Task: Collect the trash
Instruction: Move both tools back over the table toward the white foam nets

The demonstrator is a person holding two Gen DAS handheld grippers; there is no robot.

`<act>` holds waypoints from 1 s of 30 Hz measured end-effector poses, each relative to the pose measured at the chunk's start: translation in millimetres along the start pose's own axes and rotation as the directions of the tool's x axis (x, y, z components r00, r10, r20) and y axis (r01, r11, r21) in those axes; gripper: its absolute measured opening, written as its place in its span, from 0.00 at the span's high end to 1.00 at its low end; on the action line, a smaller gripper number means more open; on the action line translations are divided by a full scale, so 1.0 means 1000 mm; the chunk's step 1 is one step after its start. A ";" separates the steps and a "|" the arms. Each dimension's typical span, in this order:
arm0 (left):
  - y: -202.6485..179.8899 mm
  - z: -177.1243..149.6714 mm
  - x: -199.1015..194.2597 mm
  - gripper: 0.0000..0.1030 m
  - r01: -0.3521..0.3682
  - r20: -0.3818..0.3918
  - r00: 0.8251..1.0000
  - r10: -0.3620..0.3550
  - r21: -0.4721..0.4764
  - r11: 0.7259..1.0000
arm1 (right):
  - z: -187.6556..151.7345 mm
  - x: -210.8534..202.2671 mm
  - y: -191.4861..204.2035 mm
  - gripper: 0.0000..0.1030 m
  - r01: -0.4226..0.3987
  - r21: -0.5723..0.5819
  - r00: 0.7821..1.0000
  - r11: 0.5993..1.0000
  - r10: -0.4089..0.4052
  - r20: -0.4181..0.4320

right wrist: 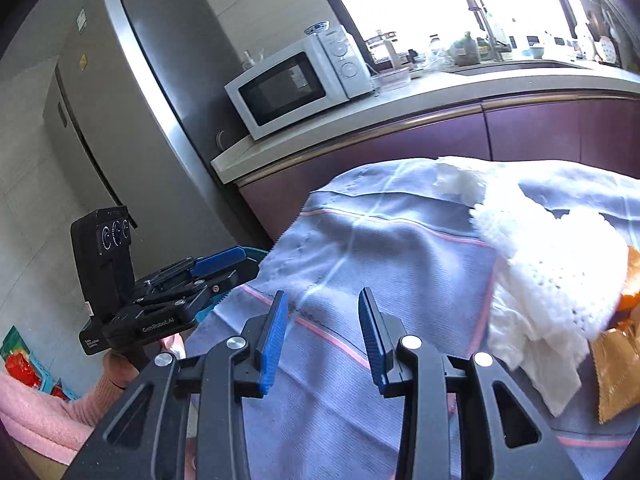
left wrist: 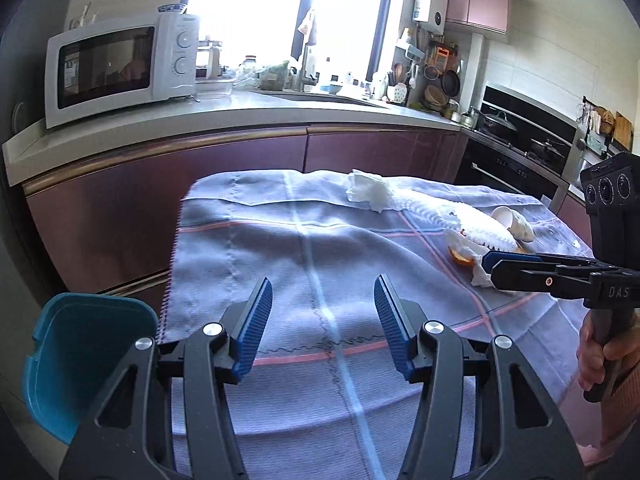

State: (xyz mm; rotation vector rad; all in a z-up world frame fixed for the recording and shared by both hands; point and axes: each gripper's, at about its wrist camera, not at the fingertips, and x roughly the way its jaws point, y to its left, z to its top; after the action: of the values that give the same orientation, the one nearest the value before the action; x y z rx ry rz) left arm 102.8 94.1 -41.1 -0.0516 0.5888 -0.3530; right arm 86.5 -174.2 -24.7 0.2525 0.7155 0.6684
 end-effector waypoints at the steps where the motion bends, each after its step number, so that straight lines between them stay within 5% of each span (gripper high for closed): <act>1: -0.005 0.000 0.003 0.49 0.011 -0.005 1.000 -0.011 0.009 1.000 | -0.003 -0.005 -0.007 0.66 0.013 0.013 1.000 1.000 -0.013 0.005; 16: -0.076 0.018 0.054 0.48 0.140 -0.064 0.989 -0.134 0.100 0.985 | -0.021 -0.058 -0.083 0.59 0.134 0.201 0.984 0.970 -0.155 0.091; 30: -0.108 0.058 0.102 0.46 0.165 -0.074 0.985 -0.158 0.110 0.980 | -0.008 -0.052 -0.115 0.48 0.122 0.287 0.982 0.950 -0.158 0.105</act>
State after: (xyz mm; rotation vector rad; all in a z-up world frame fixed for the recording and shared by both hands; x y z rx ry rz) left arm 180.4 -45.0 -31.3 0.0233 0.6289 -0.5478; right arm 106.2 -295.7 -52.9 0.4956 0.6980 0.4098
